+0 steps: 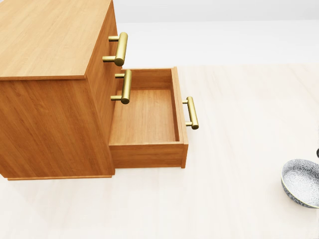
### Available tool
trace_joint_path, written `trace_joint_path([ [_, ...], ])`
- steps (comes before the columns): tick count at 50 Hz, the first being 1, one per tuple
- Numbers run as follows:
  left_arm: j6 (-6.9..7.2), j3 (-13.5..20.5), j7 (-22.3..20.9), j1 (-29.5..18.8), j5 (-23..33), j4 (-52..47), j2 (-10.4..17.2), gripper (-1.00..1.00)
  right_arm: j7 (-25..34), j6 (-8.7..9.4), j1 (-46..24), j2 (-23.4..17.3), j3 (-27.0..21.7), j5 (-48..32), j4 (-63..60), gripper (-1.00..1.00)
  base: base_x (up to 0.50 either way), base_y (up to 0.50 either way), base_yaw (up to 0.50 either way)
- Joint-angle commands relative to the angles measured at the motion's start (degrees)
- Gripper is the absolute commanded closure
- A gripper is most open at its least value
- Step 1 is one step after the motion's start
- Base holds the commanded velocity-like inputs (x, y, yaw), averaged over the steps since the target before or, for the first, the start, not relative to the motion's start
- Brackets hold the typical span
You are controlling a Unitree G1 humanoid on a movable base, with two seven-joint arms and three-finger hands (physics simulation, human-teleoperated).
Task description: Put the bowl on top of the cabinet.
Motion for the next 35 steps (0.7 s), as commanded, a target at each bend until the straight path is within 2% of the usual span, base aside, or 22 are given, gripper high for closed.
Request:
trace_joint_path([
  [1,0.0,-0.2,0.0,0.2,0.2,0.0,0.1,-1.0,0.0,0.0,0.0,-0.9,0.2,-1.7,1.2,-0.98,0.0,0.0,0.0],
  [17,0.0,-0.5,-0.3,-0.8,1.2,0.0,-0.8,-1.0,0.0,0.0,-3.9,-4.0,3.8,-3.0,9.7,-0.99,0.0,0.0,0.0],
  [23,0.0,-2.7,-1.1,-0.3,3.9,0.0,-1.6,-1.0,0.0,0.0,-4.5,-4.3,4.6,-3.6,9.8,-0.99,0.0,0.0,0.0],
  [29,0.0,-2.3,-0.4,-0.1,2.7,0.0,-0.7,-1.0,0.0,0.0,-5.0,-4.2,6.1,-3.9,11.8,-0.99,0.0,0.0,0.0],
  [35,0.0,-1.7,-0.5,-0.9,2.6,0.0,-1.2,-1.0,0.0,0.0,-4.7,-4.2,6.8,-5.8,10.8,-0.99,0.0,0.0,0.0],
])
